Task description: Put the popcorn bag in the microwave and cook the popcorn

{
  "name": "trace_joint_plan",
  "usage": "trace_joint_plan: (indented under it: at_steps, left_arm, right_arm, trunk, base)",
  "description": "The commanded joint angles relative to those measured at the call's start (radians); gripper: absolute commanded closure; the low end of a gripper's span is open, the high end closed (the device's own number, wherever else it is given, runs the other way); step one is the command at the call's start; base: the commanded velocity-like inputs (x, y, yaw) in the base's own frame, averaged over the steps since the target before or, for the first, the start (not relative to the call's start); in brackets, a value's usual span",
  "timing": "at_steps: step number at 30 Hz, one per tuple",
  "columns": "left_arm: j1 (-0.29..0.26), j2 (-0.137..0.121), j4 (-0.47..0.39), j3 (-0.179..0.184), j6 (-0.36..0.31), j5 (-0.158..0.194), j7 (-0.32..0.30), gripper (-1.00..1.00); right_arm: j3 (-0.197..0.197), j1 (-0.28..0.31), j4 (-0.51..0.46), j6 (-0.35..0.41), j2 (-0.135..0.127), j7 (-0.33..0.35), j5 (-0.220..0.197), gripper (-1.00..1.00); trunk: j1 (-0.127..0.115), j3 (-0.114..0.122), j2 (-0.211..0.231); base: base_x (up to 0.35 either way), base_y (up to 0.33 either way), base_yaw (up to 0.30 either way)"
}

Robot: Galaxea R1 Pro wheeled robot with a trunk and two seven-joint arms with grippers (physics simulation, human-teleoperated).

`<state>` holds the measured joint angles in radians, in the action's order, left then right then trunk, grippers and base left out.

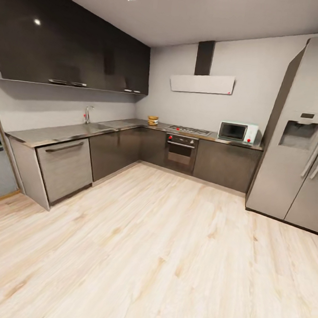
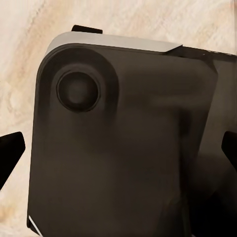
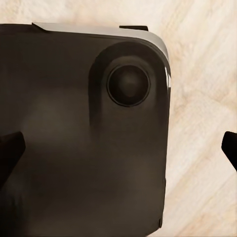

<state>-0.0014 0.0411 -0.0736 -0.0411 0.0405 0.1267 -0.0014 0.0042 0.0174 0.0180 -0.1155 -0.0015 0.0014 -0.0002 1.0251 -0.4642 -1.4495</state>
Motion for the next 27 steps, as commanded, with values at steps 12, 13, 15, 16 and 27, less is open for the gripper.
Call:
trace_joint_plan:
  at_steps: [12,13,15,16,27]
  left_arm:
    - [0.0,0.0,0.0,-0.003,0.002,0.007,0.0,-1.0]
    - [0.0,0.0,0.0,-0.003,0.002,0.007,0.0,-1.0]
    - [0.0,0.0,0.0,-0.003,0.002,0.007,0.0,-1.0]
    - [0.0,0.0,0.0,-0.004,0.002,0.007,0.0,-1.0]
    - [0.0,0.0,0.0,-0.003,0.002,0.005,0.0,-1.0]
  right_arm:
    - [0.0,0.001,0.002,-0.004,0.0,0.0,0.0,-1.0]
    - [0.0,0.001,0.002,-0.004,0.0,0.0,0.0,-1.0]
    - [0.0,0.001,0.002,-0.004,0.0,0.0,0.0,-1.0]
    - [0.0,0.001,0.002,-0.004,0.0,0.0,0.0,-1.0]
    - [0.0,0.001,0.002,-0.004,0.0,0.0,0.0,-1.0]
  trunk:
    - [0.0,-0.001,0.0]
    - [0.0,-0.001,0.0]
    - [0.0,-0.001,0.0]
    - [0.0,-0.001,0.0]
    - [0.0,-0.001,0.0]
  base:
    - [0.0,0.0,-0.275]
    - [0.0,0.0,-0.288]
    - [0.0,0.0,-0.288]
    - [0.0,0.0,-0.288]
    - [0.0,0.0,-0.288]
